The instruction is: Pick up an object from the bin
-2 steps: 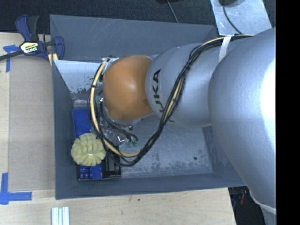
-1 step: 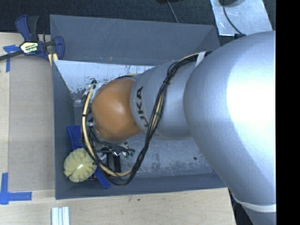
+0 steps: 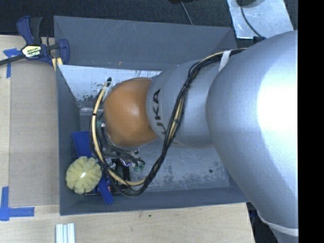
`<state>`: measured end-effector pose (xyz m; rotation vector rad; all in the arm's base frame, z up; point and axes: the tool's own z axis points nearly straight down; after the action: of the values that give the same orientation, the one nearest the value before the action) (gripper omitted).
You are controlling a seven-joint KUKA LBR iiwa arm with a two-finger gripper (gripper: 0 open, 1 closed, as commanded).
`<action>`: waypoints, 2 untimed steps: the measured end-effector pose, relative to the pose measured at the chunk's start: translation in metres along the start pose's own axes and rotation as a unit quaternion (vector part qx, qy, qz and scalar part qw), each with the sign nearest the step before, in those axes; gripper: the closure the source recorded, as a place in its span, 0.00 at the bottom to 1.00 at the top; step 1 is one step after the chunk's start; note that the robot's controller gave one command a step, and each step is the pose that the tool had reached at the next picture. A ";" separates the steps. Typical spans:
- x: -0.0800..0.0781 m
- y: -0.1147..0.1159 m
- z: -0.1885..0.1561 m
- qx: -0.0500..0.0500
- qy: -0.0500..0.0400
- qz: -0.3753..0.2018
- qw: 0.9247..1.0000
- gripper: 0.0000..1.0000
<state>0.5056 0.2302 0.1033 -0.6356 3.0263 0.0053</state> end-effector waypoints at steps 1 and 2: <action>0.001 -0.009 -0.084 0.000 0.000 -0.086 0.996 1.00; -0.011 -0.002 0.000 0.000 -0.002 -0.106 0.994 1.00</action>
Offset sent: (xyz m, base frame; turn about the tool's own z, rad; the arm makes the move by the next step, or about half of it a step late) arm 0.0124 0.0074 -0.0333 -0.2208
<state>0.5166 0.2330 0.1038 -0.9528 2.9376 -0.0021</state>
